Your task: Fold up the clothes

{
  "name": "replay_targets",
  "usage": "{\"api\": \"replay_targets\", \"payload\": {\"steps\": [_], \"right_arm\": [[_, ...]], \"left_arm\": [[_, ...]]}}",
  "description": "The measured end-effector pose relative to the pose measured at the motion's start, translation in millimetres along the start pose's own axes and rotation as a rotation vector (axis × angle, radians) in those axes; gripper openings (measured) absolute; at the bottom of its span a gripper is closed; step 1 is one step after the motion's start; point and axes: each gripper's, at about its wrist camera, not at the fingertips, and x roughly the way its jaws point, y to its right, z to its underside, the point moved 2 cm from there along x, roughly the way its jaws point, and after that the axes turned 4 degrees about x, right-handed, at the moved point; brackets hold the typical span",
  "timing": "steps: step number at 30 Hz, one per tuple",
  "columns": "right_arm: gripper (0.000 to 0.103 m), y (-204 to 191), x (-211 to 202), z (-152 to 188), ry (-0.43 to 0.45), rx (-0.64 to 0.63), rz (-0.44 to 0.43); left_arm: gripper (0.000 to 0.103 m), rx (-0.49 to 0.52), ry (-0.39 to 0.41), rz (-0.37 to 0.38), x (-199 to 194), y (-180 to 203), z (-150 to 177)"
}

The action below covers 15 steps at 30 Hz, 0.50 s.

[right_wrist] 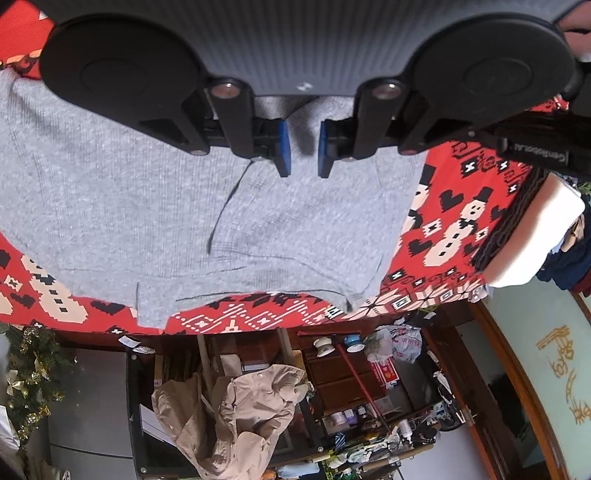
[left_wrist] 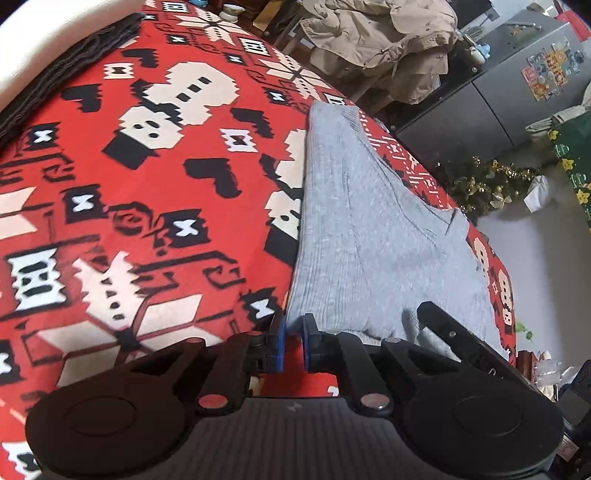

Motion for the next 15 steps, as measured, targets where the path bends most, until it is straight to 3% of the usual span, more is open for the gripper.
{"api": "replay_targets", "payload": {"steps": [7, 9, 10, 11, 13, 15], "right_arm": [[0.018, 16, -12, -8, 0.076, 0.053, -0.018], [0.020, 23, -16, -10, 0.108, 0.074, -0.016], [0.021, 25, -19, -12, 0.125, 0.077, -0.011], [0.028, 27, -22, -14, 0.140, 0.079, -0.010], [0.042, 29, -29, -18, 0.179, 0.083, -0.010], [0.066, 30, -38, -21, 0.227, 0.081, -0.010]], "left_arm": [[0.009, -0.001, 0.116, 0.034, -29, 21, -10], [0.017, -0.010, 0.188, 0.065, -37, 31, -17], [0.031, -0.002, 0.227, 0.069, -41, 37, -19], [0.043, 0.008, 0.264, 0.070, -44, 43, -21], [0.050, 0.051, 0.329, 0.053, -51, 56, -24], [0.062, 0.098, 0.376, 0.041, -56, 67, -24]]}}
